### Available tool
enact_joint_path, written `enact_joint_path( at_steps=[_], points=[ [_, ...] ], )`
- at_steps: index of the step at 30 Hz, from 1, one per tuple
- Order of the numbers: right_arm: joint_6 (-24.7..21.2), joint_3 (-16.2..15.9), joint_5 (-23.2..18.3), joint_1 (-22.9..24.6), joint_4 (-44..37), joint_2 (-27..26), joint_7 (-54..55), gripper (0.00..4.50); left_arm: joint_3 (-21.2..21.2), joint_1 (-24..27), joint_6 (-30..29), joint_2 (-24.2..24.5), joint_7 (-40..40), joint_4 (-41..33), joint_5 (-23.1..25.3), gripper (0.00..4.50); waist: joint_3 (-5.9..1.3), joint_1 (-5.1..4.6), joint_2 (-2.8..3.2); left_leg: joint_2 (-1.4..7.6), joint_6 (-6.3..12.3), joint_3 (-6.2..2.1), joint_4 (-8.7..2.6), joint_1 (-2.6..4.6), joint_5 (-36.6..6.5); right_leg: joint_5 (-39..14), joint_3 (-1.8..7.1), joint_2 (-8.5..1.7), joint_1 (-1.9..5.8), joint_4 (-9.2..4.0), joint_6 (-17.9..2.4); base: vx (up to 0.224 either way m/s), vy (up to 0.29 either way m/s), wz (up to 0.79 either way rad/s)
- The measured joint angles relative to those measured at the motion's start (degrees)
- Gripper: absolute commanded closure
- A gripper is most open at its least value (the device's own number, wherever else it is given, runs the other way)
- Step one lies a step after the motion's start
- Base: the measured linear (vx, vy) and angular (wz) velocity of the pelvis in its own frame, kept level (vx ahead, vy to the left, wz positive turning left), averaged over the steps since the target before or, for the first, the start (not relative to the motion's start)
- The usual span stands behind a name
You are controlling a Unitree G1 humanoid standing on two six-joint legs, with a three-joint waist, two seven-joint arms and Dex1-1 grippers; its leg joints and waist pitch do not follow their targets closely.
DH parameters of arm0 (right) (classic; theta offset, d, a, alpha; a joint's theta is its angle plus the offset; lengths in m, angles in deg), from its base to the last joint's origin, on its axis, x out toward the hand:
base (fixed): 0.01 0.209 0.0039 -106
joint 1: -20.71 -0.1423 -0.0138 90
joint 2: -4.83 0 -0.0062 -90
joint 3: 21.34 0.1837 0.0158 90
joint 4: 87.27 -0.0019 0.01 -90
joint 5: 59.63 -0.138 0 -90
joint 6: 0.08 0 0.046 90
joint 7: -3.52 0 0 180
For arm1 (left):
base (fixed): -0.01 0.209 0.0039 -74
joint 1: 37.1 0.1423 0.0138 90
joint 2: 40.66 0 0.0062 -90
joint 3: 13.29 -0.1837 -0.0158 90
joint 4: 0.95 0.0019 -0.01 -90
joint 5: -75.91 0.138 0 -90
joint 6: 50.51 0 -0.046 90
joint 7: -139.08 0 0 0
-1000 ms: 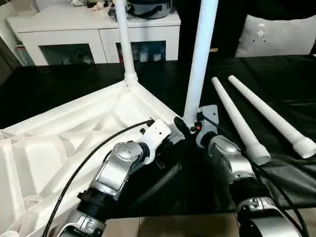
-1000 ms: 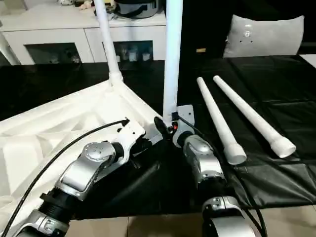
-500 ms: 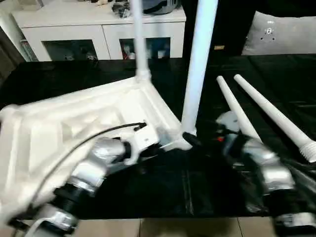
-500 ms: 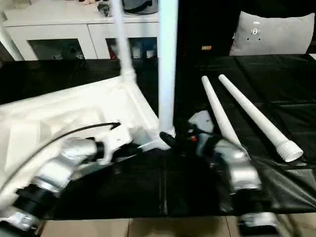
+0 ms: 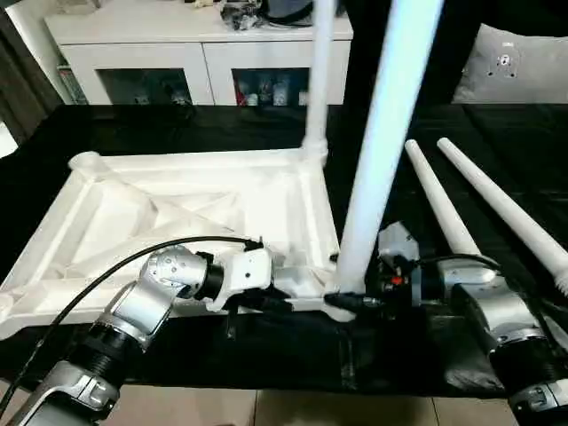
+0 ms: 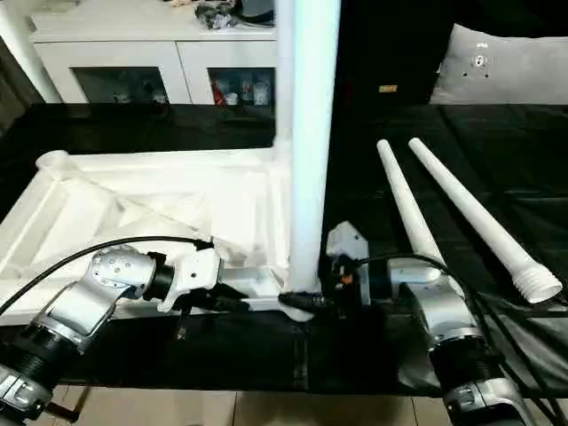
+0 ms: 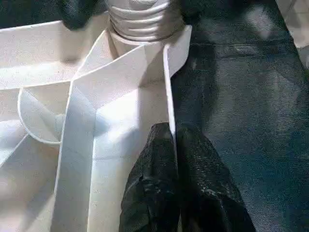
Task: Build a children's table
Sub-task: Rotate leg to tighten
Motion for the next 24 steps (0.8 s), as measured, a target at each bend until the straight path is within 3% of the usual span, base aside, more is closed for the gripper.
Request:
enact_joint_path(
  at_steps=[8,14,17,21,24],
  points=[
    [-2.13,-0.03,-0.45,0.01,-0.05,0.03,-0.9,1.6,-0.28,-0.29,0.53,-0.08,-0.4,0.57,-0.25,4.5,-0.01,0.39,0.0,0.02,0.0,0.0,0.0,0.02,0.0,0.0,-0.02,0.01,0.0,0.04,0.0,0.0,0.0,0.0],
    [-4.86,0.47,-0.81,1.32,-2.36,-0.77,-0.02,1.73,0.74,0.89,-2.86,-0.44,-0.58,-0.6,-1.79,4.5,-0.02,0.5,0.02,0.04,-0.01,0.01,0.0,0.05,0.0,0.0,-0.03,0.01,0.0,0.05,0.0,0.0,0.0,0.0],
    [-5.55,1.27,-0.51,1.67,-2.35,-2.7,3.37,1.73,2.2,2.29,-6.7,-0.94,1.33,-2.42,-2.3,4.5,-0.07,0.09,0.05,0.07,-0.03,0.02,0.01,0.15,0.01,0.0,-0.02,0.03,0.04,0.11,0.0,0.0,0.0,0.0],
    [-5.92,5.16,1.92,0.15,1.81,-10.44,19.96,1.74,5.72,3.57,-15.65,-4.65,11.51,-4.36,-0.55,4.5,-0.02,-2.46,-0.01,0.1,-0.51,0.0,0.02,0.84,-0.02,-0.09,0.02,0.01,0.48,0.08,0.17,0.0,0.0,0.0],
    [-5.95,8.23,3.03,-2.8,6.31,-14.85,32.12,1.74,7.02,4.22,-21.26,-10.15,20.18,-6.2,1.17,4.5,0.07,-4.03,-0.26,0.08,-0.62,0.05,0.02,0.91,0.06,-0.14,0.04,-0.03,0.47,-0.06,0.24,0.0,0.0,0.0]
  ],
)
